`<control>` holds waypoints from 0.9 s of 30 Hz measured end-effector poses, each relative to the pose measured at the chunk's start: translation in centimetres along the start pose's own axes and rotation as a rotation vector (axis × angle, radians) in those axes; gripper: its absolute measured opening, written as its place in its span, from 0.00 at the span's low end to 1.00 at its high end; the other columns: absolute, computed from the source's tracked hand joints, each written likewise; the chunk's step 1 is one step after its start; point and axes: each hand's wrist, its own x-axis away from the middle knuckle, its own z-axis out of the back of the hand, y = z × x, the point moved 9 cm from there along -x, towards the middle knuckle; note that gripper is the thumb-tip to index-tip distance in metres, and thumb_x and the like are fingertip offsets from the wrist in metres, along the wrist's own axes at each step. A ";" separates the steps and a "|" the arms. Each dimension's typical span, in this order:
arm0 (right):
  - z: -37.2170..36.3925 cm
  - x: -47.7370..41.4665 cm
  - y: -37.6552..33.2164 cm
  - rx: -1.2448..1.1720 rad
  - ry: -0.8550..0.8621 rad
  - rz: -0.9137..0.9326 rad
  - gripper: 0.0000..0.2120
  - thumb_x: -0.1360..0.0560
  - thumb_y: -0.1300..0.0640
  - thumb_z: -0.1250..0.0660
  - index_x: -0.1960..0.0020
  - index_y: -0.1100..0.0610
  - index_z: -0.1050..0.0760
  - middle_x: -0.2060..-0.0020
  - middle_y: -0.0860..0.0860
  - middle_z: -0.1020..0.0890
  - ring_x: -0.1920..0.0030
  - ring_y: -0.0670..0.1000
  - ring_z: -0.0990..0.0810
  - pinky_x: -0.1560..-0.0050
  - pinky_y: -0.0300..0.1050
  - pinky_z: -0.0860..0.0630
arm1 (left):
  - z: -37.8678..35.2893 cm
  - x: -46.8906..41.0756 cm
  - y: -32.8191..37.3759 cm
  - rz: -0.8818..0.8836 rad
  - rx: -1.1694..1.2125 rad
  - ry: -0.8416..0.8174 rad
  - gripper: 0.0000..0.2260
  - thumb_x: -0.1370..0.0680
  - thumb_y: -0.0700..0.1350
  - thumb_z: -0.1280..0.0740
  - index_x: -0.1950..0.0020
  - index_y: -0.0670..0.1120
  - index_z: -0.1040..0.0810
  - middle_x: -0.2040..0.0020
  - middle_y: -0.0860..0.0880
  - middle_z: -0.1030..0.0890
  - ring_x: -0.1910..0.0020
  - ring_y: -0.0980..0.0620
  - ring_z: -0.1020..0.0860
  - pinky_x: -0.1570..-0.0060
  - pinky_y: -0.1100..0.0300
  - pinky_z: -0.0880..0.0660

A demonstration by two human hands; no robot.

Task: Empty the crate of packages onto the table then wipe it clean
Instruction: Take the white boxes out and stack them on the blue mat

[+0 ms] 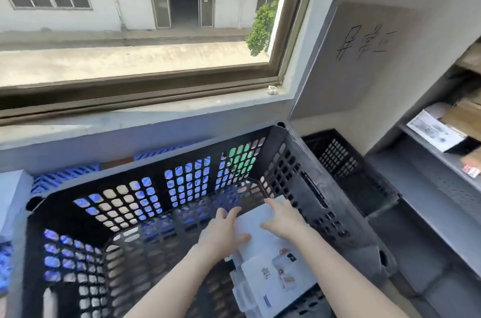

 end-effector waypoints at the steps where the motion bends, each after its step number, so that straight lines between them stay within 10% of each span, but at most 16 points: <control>1: -0.1 -0.4 0.0 0.031 0.009 -0.001 0.32 0.26 0.45 0.34 0.25 0.45 0.42 0.28 0.55 0.42 0.32 0.59 0.34 0.37 0.52 0.30 | -0.5 -0.3 -0.3 0.006 -0.005 -0.011 0.32 0.24 0.64 0.36 0.24 0.58 0.43 0.33 0.49 0.34 0.39 0.44 0.27 0.44 0.48 0.25; 15: -0.9 -2.1 -1.8 -0.100 0.049 -0.049 0.34 0.32 0.47 0.27 0.30 0.46 0.37 0.39 0.54 0.43 0.49 0.58 0.26 0.47 0.47 0.27 | 3.3 1.8 -5.3 0.100 0.262 0.183 0.25 0.22 0.59 0.37 0.28 0.58 0.40 0.44 0.51 0.31 0.49 0.46 0.24 0.48 0.51 0.24; 20: -0.8 -1.5 -1.3 -0.251 0.061 -0.070 0.31 0.31 0.48 0.27 0.31 0.47 0.34 0.38 0.55 0.37 0.45 0.60 0.24 0.41 0.50 0.27 | 3.7 3.4 -4.3 0.072 0.269 0.160 0.37 0.28 0.57 0.31 0.24 0.60 0.47 0.42 0.50 0.29 0.44 0.47 0.25 0.46 0.53 0.27; 27: 2.4 2.0 -2.9 -0.538 0.225 0.068 0.26 0.28 0.50 0.30 0.31 0.47 0.31 0.39 0.57 0.36 0.54 0.54 0.28 0.39 0.49 0.28 | 9.8 8.6 -1.9 -0.082 0.198 0.471 0.37 0.30 0.54 0.27 0.24 0.56 0.39 0.36 0.52 0.29 0.41 0.50 0.26 0.44 0.57 0.28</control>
